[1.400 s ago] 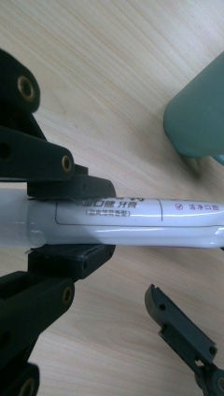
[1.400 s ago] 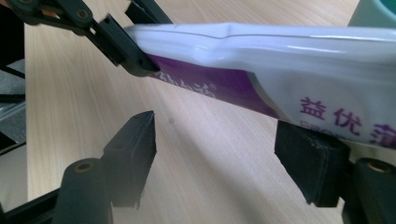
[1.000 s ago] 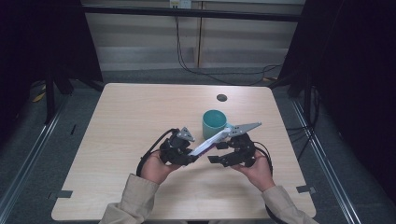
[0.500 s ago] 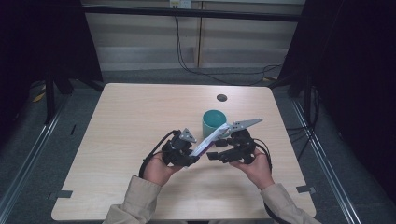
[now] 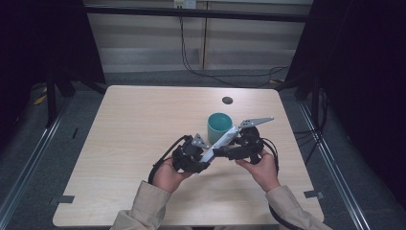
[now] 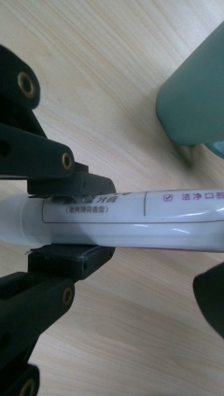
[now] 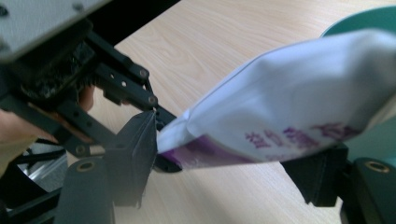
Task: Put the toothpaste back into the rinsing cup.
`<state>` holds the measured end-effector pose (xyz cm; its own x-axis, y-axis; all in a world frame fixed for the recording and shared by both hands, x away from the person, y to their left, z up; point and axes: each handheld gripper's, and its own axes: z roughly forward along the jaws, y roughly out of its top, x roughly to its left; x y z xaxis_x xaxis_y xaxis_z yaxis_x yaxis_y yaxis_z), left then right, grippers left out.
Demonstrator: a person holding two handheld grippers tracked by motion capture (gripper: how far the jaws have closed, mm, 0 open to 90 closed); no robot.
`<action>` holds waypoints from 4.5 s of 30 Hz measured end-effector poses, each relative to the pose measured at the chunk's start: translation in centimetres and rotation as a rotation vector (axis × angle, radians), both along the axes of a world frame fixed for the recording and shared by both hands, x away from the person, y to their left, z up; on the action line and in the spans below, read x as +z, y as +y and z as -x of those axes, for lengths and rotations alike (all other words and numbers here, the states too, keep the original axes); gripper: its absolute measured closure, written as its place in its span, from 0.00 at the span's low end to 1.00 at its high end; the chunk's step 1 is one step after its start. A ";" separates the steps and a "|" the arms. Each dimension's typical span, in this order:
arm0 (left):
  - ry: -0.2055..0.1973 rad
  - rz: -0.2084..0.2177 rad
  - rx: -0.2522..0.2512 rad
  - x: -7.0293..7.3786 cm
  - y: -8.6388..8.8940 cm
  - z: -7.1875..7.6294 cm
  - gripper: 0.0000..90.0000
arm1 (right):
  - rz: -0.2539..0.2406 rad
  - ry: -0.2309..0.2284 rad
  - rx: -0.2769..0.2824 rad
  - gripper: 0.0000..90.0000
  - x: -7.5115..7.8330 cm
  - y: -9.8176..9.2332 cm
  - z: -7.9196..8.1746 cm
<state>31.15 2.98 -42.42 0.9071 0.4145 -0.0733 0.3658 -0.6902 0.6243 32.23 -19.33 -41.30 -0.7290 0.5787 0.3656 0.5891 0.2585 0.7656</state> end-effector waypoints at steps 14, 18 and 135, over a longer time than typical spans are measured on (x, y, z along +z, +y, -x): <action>0.028 0.019 -0.013 0.1 -1.4 0.5 0.76 | -0.090 0.033 -0.006 0.68 0.8 -0.3 -0.3; 0.023 0.030 -0.010 -0.2 -1.6 0.6 0.73 | -0.064 0.027 0.027 0.79 1.3 0.4 0.0; -0.097 0.091 0.114 -8.3 10.6 2.1 0.16 | -0.034 -0.249 -0.232 0.84 8.1 -0.5 -6.6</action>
<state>29.03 13.56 -50.73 0.8594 0.5105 -0.0293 0.3731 -0.5867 0.7187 38.80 -19.87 -33.16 -0.6486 0.7301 0.2151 0.4231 0.1109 0.8993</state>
